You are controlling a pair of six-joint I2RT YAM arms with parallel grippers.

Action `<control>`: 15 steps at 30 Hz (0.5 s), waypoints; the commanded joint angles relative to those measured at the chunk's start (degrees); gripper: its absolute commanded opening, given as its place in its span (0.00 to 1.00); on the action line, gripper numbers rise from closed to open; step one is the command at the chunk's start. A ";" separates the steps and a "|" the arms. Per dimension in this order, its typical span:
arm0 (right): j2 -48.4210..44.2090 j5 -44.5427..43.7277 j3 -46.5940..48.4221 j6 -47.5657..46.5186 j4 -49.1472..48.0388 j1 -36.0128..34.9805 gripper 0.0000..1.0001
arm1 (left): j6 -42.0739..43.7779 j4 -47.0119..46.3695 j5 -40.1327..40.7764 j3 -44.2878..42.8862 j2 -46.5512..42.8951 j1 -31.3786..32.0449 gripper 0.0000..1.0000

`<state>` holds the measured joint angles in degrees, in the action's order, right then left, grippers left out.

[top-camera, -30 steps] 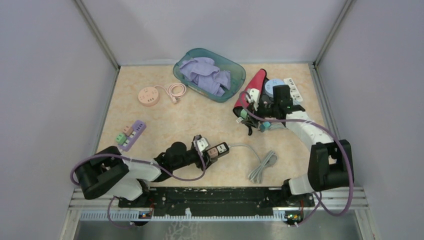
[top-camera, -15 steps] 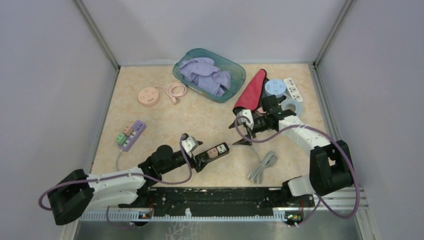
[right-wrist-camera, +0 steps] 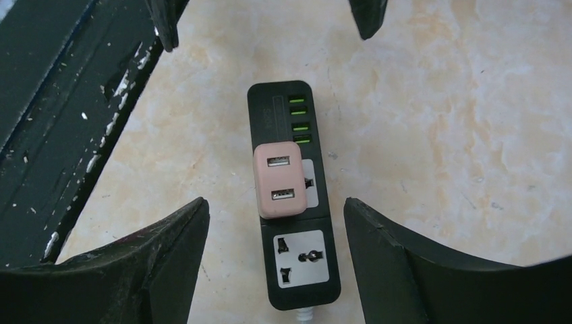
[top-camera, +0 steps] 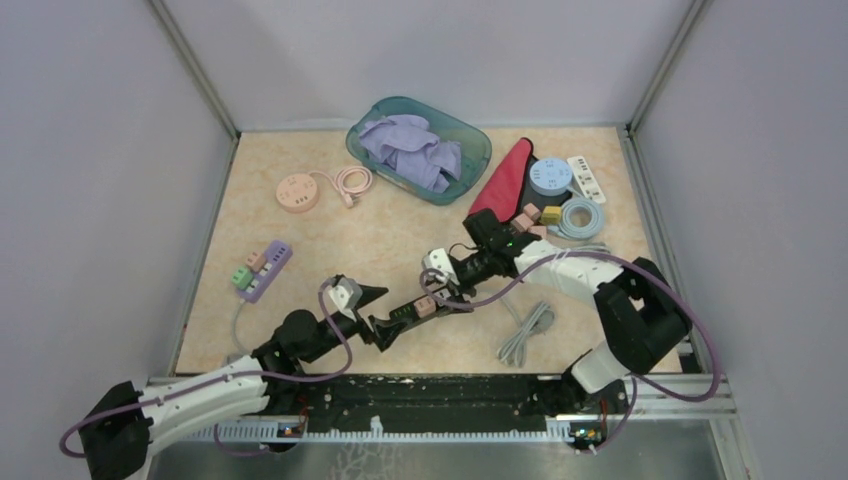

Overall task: Pull the plug off the socket
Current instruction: Remove the plug from the socket.

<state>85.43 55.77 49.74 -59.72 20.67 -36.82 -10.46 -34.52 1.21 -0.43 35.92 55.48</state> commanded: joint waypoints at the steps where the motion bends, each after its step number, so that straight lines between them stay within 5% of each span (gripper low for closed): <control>1: 2.75 -6.37 2.64 3.61 -3.56 -3.66 0.73 | -2.70 1.39 2.03 3.61 -0.87 -0.27 1.00; 15: 6.31 -11.18 5.55 4.33 -2.42 -7.75 0.37 | -2.59 -5.03 1.11 2.27 11.01 -0.29 1.00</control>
<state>91.50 45.08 52.29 -55.27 18.48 -43.77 -12.64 -33.69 2.83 -0.43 43.72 55.48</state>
